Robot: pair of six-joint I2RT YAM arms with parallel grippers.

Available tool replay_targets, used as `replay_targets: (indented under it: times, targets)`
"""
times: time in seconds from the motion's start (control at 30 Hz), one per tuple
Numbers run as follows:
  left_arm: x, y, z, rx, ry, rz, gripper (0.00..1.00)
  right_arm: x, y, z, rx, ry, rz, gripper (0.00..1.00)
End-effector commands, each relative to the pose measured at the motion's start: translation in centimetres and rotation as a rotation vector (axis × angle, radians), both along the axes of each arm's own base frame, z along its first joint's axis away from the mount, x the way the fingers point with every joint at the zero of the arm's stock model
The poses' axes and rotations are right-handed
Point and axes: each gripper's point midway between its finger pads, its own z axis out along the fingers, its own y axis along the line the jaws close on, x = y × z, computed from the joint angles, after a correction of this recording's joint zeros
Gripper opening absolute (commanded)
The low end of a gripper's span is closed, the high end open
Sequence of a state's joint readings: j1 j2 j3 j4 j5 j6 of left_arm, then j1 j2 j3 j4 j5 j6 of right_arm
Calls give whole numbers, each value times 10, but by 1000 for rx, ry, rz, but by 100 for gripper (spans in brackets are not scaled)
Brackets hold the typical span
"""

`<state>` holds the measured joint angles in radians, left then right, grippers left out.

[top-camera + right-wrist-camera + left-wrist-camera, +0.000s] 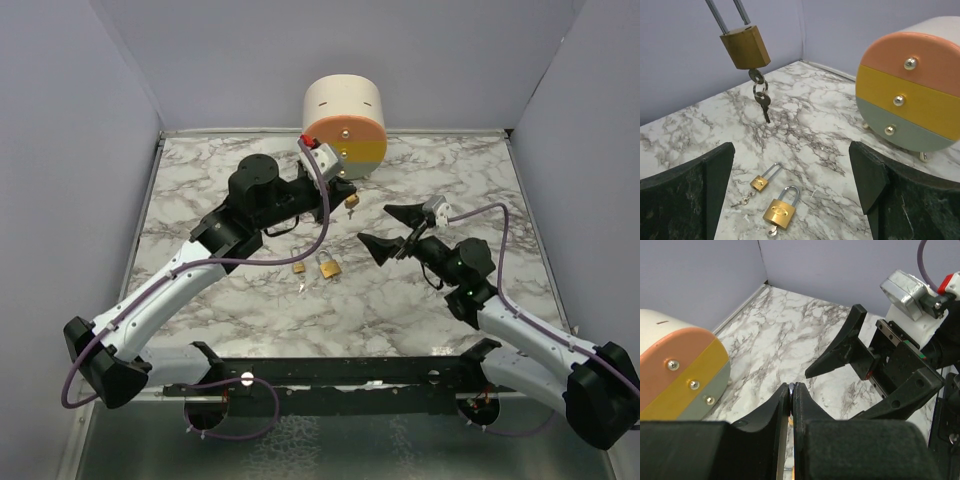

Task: Lock with the key
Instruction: Lock the lock.

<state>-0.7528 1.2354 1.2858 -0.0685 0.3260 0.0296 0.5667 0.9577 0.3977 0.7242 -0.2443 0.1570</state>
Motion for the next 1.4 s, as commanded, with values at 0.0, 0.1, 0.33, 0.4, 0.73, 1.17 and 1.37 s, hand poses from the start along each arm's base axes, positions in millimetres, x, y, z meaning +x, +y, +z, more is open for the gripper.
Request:
replay_targets:
  times: [0.0, 0.1, 0.33, 0.4, 0.73, 1.17, 1.37]
  targets:
    - [-21, 17, 12, 24, -62, -30, 0, -11, 14, 20, -26, -51, 182, 97]
    - [-34, 25, 10, 46, -72, -61, 0, -23, 10, 28, -19, -77, 315, 95]
    - [-74, 20, 1, 82, -63, -271, 3, -58, 16, 36, -26, -121, 540, 82]
    - [-79, 17, -1, 81, -52, -309, 4, -62, 15, 41, -16, -142, 542, 80]
    - [-75, 3, -5, 37, 2, -337, 5, -72, 8, 63, 8, -214, 508, 67]
    - [-38, -7, -5, 3, 73, -187, 0, -62, 8, 61, 29, -158, 460, 60]
    - [-32, -8, -8, 24, 77, -170, 0, -51, 8, 59, 34, -140, 413, 59]
